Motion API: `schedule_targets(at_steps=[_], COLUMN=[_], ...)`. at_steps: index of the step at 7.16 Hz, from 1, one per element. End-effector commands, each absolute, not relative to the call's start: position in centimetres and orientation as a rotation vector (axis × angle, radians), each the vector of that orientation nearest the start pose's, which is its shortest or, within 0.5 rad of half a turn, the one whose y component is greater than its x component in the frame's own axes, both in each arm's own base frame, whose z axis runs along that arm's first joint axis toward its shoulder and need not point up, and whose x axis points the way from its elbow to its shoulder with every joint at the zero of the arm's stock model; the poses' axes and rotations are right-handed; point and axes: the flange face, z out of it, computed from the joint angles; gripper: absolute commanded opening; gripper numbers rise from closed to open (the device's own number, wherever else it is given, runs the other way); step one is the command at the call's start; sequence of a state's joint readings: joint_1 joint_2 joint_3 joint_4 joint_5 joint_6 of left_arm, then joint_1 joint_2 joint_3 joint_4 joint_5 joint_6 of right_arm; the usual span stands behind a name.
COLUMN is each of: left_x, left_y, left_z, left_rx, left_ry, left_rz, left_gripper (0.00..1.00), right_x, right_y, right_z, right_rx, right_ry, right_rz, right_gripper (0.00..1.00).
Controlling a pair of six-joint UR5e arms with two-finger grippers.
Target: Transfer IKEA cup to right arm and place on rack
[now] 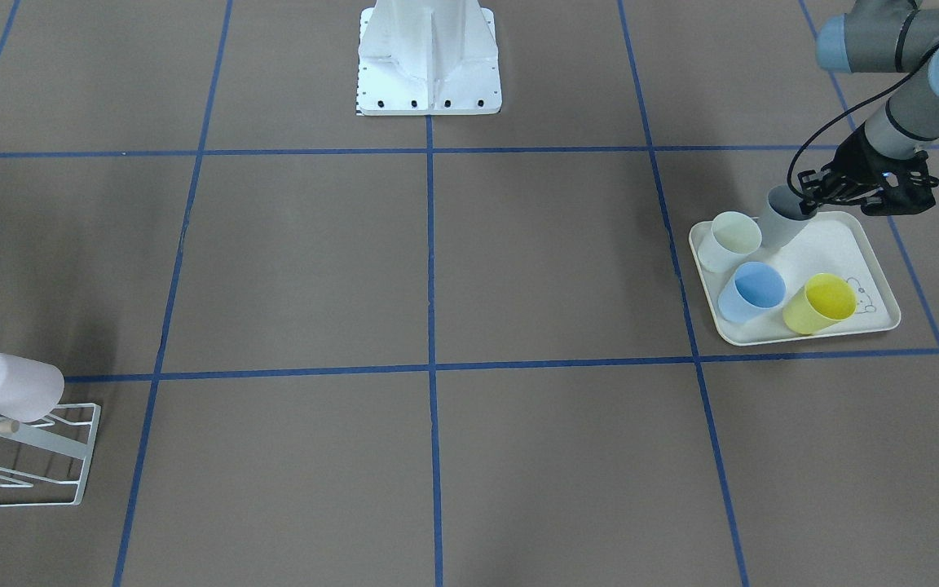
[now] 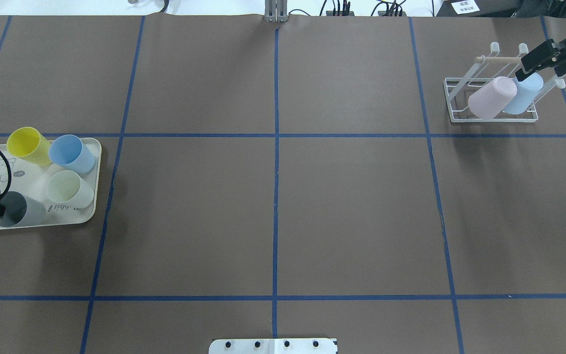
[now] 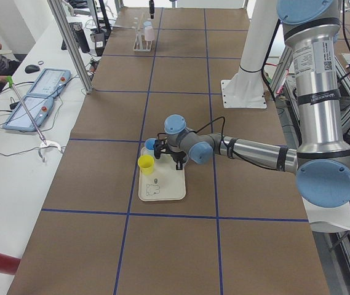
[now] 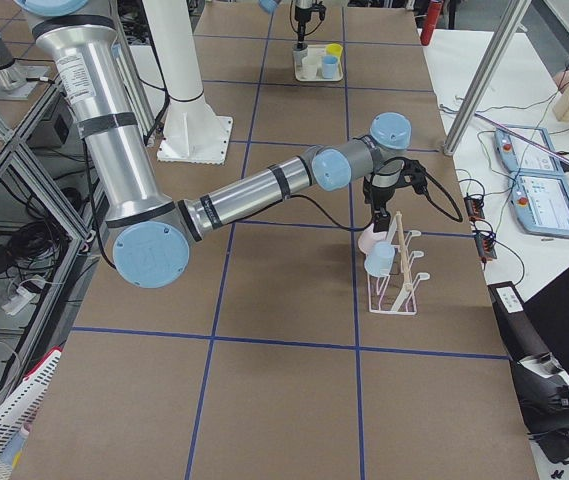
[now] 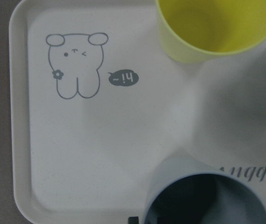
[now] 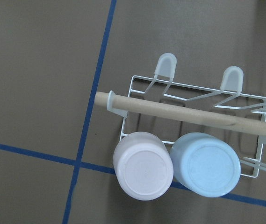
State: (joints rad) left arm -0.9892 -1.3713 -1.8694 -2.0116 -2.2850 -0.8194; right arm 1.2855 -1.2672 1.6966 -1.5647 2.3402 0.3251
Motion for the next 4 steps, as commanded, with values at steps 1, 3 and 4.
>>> schedule_targets(at_steps=[1, 3, 4], left_x=[11.0, 10.0, 10.8], left_y=[-40.3, -40.6, -41.0], left_z=[52.6, 49.3, 46.9], left_rx=[0.022, 0.075, 0.027], left_ry=[0.918, 0.953, 1.022], left_rz=[-0.142, -0.157, -0.201], left_gripper=[0.0, 0.0, 0.0], right_x=[-10.9, -12.1, -13.4], right_y=[-59.8, -59.0, -58.0], right_z=[42.6, 40.4, 38.6], right_rx=[0.169, 0.16, 0.151], right_ry=[-0.849, -0.872, -0.889], right_rz=[-0.132, -0.085, -0.054], right_gripper=[0.99, 0.99, 0.99])
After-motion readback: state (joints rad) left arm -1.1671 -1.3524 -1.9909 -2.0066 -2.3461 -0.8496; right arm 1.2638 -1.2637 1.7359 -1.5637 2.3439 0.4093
